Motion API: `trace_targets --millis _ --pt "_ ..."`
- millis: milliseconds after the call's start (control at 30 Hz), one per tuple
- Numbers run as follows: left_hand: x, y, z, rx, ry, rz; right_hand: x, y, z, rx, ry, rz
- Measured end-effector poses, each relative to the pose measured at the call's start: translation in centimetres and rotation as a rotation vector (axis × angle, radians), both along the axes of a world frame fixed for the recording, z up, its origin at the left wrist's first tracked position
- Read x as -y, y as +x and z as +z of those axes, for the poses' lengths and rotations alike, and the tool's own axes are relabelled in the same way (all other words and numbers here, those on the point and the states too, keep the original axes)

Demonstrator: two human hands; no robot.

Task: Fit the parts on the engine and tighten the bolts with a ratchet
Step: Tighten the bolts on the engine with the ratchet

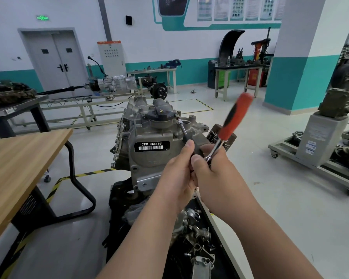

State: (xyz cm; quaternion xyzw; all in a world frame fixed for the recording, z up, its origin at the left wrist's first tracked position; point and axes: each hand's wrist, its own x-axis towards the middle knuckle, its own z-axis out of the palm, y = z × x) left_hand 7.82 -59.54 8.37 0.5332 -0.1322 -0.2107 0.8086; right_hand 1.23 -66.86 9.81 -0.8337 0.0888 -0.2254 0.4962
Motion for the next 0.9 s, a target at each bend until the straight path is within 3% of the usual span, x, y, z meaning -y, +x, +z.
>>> trace_targets --millis 167,367,467,633,900 --pt "-0.3 0.1 -0.2 -0.019 0.012 0.000 -0.9 0.4 -0.2 0.052 0.611 0.022" --pt "-0.9 0.4 -0.1 -0.100 -0.021 -0.145 -1.9 -0.5 0.9 0.109 1.526 0.294" --pt "-0.9 1.0 -0.4 -0.119 -0.042 -0.181 -1.9 -0.8 1.1 0.115 1.796 0.362" --pt "-0.8 1.2 -0.3 -0.158 -0.030 -0.169 -1.8 -1.0 1.4 0.085 1.890 0.360" --pt "-0.3 1.3 -0.3 -0.129 0.087 -0.067 -2.0 -0.3 0.8 0.093 1.481 0.230"
